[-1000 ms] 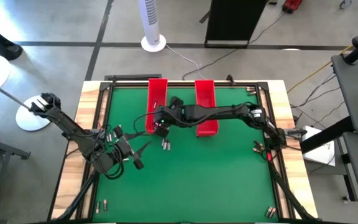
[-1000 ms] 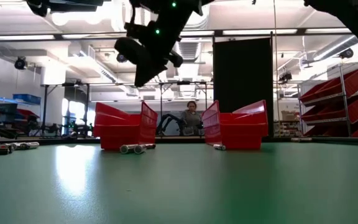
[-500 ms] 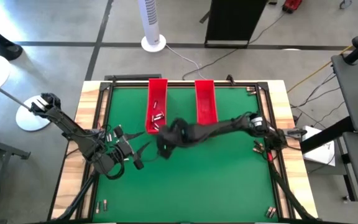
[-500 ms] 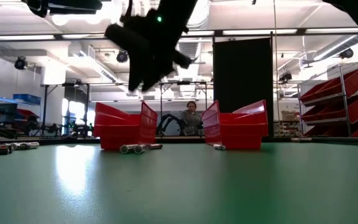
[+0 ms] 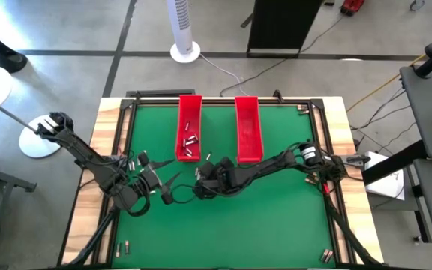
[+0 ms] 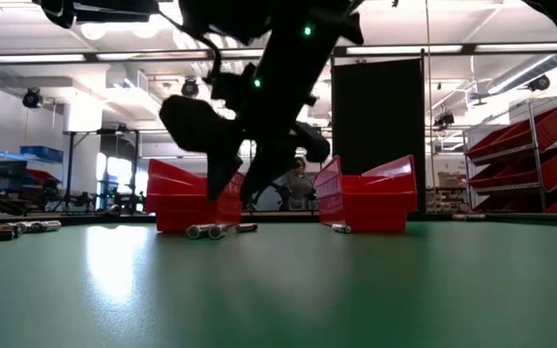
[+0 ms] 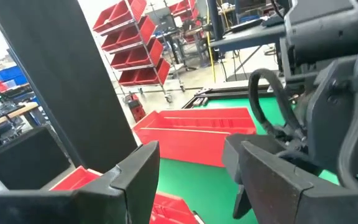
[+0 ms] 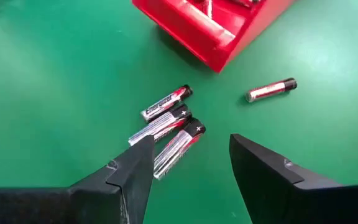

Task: Sort batteries
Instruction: Put the silver battery into the left red bin

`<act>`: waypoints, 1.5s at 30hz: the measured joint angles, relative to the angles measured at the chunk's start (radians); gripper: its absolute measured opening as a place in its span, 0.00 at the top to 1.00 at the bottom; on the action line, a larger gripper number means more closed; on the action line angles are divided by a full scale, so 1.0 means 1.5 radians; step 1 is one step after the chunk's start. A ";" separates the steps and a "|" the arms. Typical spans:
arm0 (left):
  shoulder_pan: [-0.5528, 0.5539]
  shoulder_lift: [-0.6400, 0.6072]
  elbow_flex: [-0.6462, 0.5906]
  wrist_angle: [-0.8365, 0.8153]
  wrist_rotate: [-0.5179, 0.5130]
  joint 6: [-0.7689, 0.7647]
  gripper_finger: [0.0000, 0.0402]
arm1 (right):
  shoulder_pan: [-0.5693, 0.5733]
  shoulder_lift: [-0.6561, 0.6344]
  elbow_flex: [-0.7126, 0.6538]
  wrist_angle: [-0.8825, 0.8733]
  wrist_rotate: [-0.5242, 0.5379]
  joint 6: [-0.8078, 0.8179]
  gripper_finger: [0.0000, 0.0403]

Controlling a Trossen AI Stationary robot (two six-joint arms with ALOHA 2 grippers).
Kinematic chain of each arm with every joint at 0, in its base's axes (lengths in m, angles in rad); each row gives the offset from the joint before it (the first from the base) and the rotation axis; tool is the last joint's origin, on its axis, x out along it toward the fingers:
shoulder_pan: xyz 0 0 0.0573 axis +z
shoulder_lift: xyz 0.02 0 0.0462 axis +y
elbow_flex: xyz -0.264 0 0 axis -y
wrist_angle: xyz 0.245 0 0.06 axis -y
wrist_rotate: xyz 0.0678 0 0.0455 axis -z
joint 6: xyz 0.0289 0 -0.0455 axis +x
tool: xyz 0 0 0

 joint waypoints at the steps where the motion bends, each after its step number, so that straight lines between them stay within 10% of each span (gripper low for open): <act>1: 0.000 0.000 0.000 0.000 0.000 0.000 0.50 | 0.000 0.000 -0.006 0.009 0.001 0.005 0.50; 26: -0.001 0.000 0.000 -0.003 0.000 0.000 0.50 | -0.008 0.044 -0.078 0.128 0.008 -0.064 0.51; 45: -0.001 0.000 0.000 -0.003 0.000 -0.003 0.50 | -0.009 0.034 -0.079 0.113 -0.072 -0.125 0.90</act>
